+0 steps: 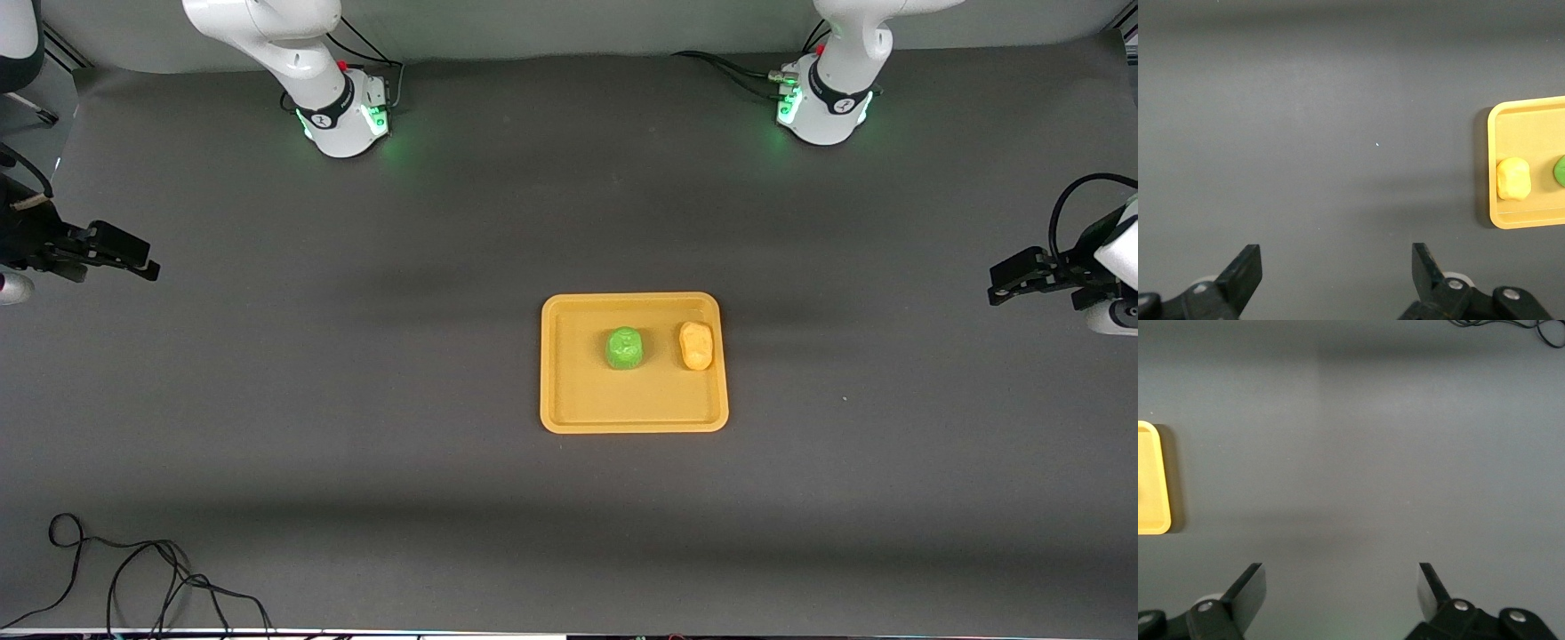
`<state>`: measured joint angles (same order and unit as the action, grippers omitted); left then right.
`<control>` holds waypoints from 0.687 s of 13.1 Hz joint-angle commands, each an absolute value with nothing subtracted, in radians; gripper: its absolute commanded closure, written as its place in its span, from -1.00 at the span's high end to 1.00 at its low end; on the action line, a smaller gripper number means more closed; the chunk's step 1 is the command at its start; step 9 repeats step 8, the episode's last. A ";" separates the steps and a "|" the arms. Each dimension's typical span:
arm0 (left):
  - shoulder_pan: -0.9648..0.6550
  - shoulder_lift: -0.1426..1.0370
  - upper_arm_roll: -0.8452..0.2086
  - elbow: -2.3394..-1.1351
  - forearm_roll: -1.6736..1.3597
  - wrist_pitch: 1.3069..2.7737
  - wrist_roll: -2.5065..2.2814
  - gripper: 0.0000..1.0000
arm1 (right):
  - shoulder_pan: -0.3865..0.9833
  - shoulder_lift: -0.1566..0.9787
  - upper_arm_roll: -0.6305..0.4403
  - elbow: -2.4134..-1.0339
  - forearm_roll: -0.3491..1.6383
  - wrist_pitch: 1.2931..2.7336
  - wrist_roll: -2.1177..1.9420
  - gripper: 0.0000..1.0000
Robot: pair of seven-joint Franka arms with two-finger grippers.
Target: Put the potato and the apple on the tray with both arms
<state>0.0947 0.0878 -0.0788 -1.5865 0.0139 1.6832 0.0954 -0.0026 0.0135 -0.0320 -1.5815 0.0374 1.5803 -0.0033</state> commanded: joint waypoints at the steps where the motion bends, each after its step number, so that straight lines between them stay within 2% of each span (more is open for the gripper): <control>1: 0.098 0.095 -0.080 -1.572 0.006 1.666 0.112 0.99 | -0.017 -0.008 -0.025 -1.598 0.063 1.588 -0.008 1.00; 9: 0.101 0.095 -0.078 -1.577 0.005 1.651 0.112 0.99 | -0.017 -0.002 -0.026 -1.598 0.060 1.588 -0.002 1.00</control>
